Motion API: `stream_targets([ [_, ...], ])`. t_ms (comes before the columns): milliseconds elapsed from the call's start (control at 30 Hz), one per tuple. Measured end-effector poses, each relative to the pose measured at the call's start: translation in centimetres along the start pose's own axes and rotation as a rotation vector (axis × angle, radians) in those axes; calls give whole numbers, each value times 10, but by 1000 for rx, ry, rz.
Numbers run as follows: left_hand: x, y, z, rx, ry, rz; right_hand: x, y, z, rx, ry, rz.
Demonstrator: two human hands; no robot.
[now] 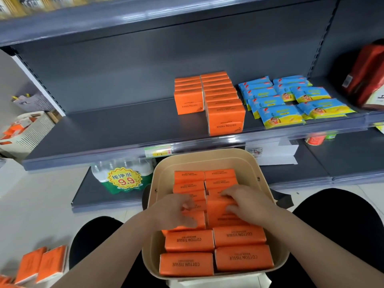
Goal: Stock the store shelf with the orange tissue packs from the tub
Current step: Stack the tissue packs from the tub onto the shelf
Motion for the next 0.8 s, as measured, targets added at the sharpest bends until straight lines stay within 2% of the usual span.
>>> stream_targets([
  [100,1,-2,-2,9,2,-8,-4,8,5,-31,-17,151],
  [233,3,0,-4,32,44,97,-11,11,18,-57,-47,292],
  [400,4,-2,-6,36,83,95,-14,4,28,-37,-103,310],
  [633,5,-1,-9,172,77,102,-11,4,28,-55,-112,263],
  [700,5,10,-2,163,49,172,-9,12,27,-57,-93,268],
  [800,8,48,13,81,32,383,3,39,23,-64,-50,338],
])
Point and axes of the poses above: each hand's wrist, its own x-axis towards the middle knuckle, its own y-axis out of the back of the hand, z = x × y, the point moved 5 cm from there along x, towards the middle knuckle, and after that the axes turned 8 degrees about z, right-handed, at the moved point
